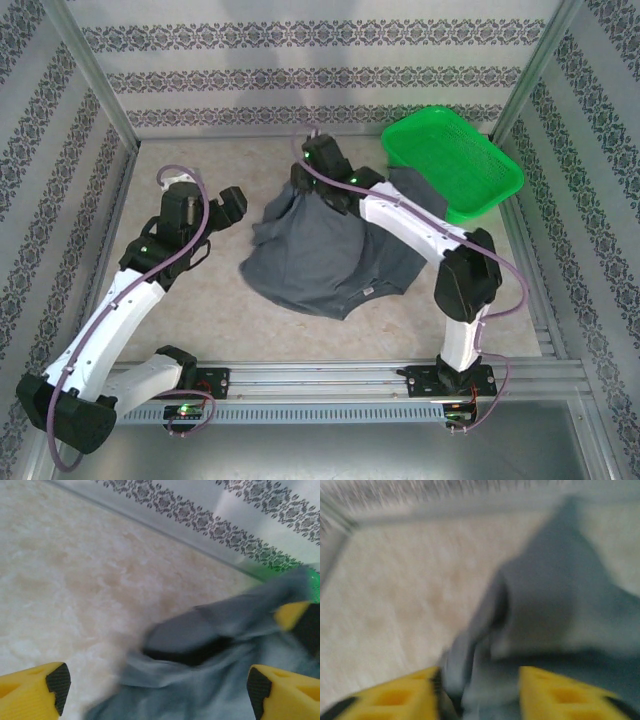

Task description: Fold and stack the t-shirts

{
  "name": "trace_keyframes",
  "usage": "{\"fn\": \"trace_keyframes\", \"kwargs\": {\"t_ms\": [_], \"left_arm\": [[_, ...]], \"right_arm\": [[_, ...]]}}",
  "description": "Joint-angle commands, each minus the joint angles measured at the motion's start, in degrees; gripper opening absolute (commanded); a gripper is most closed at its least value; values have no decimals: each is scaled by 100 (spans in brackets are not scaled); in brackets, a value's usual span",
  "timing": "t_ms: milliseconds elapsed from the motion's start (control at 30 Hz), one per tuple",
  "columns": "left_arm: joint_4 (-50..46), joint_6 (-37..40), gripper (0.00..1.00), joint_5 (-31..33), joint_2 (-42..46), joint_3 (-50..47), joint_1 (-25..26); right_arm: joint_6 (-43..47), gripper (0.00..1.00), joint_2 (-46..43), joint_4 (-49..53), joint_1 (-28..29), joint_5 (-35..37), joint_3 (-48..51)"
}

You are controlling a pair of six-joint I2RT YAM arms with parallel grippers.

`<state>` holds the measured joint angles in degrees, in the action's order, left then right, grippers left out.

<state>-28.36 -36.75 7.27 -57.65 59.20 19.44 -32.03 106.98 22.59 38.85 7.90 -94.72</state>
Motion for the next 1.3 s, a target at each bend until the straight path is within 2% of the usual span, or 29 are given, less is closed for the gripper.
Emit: {"fn": "trace_keyframes", "kwargs": {"t_ms": [0,100,167,267,333,433,533,700,900,1033,1267], "left_arm": [[-707,-28,98,-359,71,-274,-39],[-645,-239,100,-814,58,-661,-41],[-498,-504,100,-1108,87,-1030,-35],[-240,-817,100,-1524,107,-1456,104],[-196,-860,100,-1678,-7,-1595,420],[-187,-660,98,-1828,-376,-1663,1095],[-357,-404,95,-1885,-842,-1617,1637],[-611,467,93,-1484,-1671,-1202,2675],[-947,1777,91,-237,-2337,-777,4072],[-520,2250,93,89,-2521,-827,4353],[248,2722,95,35,-3754,10,4660]], "right_arm": [[-319,66,-683,-73,-220,-464,412],[-379,65,-1062,170,-479,-516,848],[-485,61,-1507,273,-691,-557,1416],[-558,60,-2335,518,-1047,-274,2441],[-661,60,-2774,945,-1368,45,3000],[-760,63,-2968,1529,-2015,-57,3571],[-839,66,-2838,1874,-2376,-268,3893],[-1244,66,-2674,1740,-2660,-666,4491],[-1416,64,-2425,1479,-2962,-1141,4694],[-1376,64,-2479,1459,-3006,-1288,4555],[-1424,65,-2711,1529,-3037,-1475,4461]]}}
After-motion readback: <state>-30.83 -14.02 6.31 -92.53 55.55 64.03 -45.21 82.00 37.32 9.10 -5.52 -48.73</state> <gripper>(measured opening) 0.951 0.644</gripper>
